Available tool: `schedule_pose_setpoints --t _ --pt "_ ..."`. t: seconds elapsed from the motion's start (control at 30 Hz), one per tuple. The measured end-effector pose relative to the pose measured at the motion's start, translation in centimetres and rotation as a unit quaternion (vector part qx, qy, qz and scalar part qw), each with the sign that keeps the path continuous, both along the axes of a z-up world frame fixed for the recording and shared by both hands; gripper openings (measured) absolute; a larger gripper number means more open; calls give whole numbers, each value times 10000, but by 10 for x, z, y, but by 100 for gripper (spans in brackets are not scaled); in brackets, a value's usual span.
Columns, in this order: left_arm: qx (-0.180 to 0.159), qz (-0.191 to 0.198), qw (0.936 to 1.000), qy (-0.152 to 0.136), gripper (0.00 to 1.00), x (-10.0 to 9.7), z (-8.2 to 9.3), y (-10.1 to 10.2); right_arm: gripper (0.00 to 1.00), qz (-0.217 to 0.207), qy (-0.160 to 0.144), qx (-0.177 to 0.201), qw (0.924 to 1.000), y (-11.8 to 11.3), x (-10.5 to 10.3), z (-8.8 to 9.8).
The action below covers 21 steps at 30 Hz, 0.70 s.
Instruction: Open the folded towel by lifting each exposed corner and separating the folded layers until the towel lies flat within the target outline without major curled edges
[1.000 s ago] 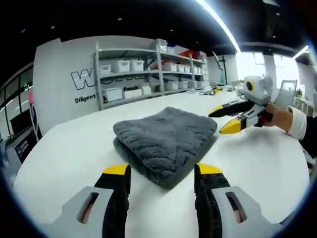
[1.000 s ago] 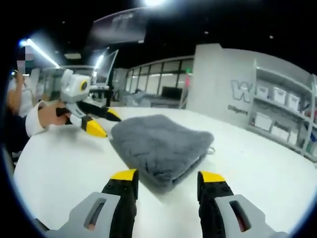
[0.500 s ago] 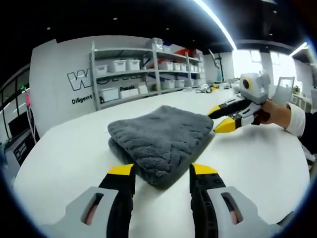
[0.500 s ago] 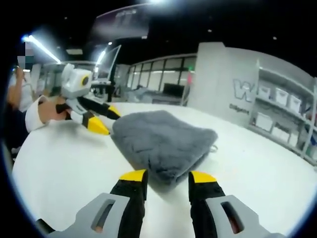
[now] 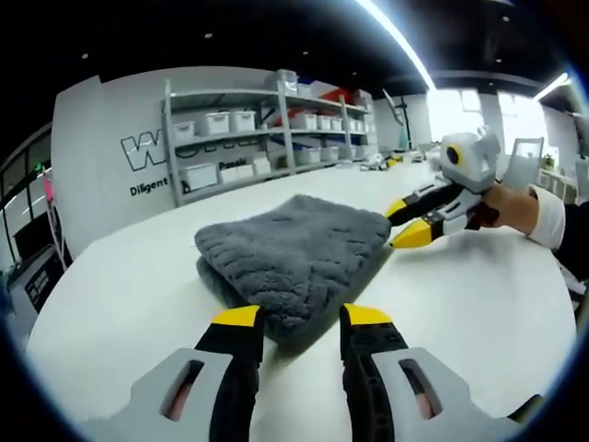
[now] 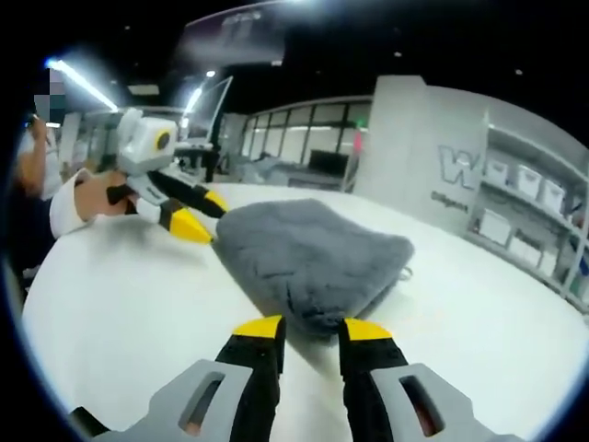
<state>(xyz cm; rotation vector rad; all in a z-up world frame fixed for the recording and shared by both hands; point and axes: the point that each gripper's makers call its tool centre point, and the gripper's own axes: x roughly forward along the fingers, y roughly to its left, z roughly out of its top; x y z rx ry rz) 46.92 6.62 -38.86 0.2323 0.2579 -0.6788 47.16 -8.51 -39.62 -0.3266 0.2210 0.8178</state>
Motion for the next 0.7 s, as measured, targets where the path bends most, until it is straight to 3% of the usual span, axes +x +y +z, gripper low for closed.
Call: schedule_pose_setpoints --t 0.7 --pt "255 89 9995 -149 16 -3 0 3 5 -33 81 44 10000 -4 1 1"
